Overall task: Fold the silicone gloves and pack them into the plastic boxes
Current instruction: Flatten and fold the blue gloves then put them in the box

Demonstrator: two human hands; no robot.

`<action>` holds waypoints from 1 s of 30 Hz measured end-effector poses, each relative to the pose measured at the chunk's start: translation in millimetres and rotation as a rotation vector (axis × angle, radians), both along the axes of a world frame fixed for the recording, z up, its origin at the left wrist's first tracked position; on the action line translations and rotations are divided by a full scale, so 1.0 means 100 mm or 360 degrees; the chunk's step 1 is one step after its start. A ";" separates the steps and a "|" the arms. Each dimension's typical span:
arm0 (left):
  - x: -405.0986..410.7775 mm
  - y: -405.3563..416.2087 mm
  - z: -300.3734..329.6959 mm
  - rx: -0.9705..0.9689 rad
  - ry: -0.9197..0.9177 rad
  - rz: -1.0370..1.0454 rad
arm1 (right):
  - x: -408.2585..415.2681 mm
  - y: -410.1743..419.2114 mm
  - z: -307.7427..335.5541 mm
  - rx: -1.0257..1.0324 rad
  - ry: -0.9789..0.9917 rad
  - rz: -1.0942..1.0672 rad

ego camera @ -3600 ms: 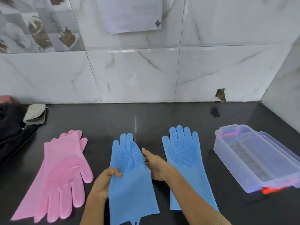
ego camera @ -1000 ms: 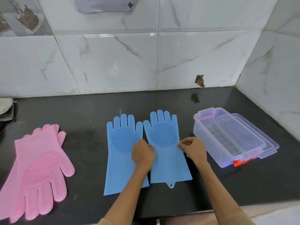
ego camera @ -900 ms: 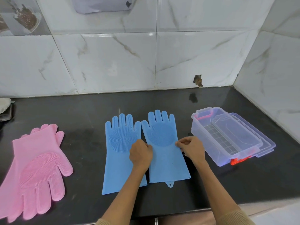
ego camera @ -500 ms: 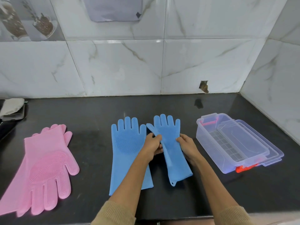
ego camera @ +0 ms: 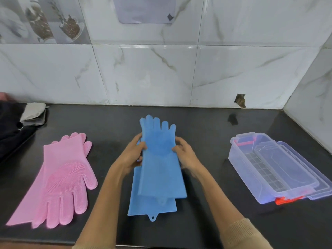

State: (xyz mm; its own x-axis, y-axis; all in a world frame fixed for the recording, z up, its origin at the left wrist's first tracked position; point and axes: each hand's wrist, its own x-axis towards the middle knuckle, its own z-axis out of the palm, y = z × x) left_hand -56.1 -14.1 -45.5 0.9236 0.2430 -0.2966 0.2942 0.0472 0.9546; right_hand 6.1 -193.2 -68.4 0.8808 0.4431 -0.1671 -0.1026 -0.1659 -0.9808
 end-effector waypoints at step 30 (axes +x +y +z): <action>-0.36 -0.05 -0.58 0.1040 0.0178 0.0712 | -0.22 0.11 -0.28 -0.1155 -0.0264 -0.0232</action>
State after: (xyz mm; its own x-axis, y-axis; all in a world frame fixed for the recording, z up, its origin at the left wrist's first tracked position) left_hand -92.1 -19.4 -103.7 0.6706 0.7401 -0.0513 0.4752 -0.3754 0.7958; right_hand -16.2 -182.1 -96.8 0.9611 0.1494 -0.2324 -0.0336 -0.7717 -0.6351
